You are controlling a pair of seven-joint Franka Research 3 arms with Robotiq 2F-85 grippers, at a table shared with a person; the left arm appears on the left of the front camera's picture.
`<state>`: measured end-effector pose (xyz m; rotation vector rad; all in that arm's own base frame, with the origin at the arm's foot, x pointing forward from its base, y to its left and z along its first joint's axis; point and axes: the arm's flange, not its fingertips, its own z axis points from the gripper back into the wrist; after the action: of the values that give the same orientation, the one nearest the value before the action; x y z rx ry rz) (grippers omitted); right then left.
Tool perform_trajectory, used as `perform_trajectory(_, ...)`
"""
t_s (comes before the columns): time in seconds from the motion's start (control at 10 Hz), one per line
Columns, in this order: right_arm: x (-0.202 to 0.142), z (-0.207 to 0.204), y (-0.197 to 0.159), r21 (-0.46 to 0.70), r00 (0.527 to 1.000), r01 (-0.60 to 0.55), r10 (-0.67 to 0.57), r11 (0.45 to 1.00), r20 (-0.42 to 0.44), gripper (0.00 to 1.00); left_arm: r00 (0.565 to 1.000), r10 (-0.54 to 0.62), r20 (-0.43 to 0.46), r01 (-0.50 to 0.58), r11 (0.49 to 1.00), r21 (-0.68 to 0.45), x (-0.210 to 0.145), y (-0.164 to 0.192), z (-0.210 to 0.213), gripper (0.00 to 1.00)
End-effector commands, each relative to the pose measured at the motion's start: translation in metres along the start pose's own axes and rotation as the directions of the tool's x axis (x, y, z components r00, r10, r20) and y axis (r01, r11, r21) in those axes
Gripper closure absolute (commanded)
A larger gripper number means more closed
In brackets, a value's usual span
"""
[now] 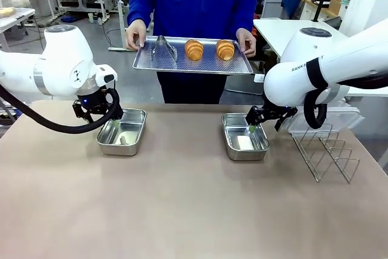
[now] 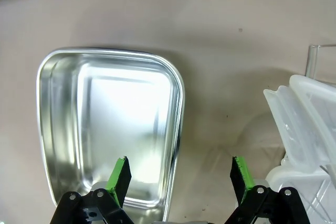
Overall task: Place the bread in airtight containers.
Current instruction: Lift both Airtight Container.
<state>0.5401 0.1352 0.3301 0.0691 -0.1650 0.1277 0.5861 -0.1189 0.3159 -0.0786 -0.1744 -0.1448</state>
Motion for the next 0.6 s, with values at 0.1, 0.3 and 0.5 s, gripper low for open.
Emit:
perform_trajectory(0.1,0.0043,-0.0086,-0.0014,0.030,1.000,-0.021,0.021,0.999,-0.009,0.00,1.000,0.028,0.003,-0.028,0.999,0.020,0.0037,-0.0036,0.0031,0.00)
perform_trajectory(0.3,0.0091,-0.0114,-0.0031,0.014,0.999,-0.039,0.039,0.999,-0.023,0.60,1.000,0.027,-0.014,-0.027,0.999,0.020,0.0030,-0.0019,0.0024,0.57)
perform_trajectory(0.5,0.0125,-0.0110,-0.0019,0.005,0.999,-0.040,0.040,0.999,-0.028,0.65,0.999,0.020,-0.028,-0.020,0.999,0.025,0.0032,-0.0025,0.0006,0.60)
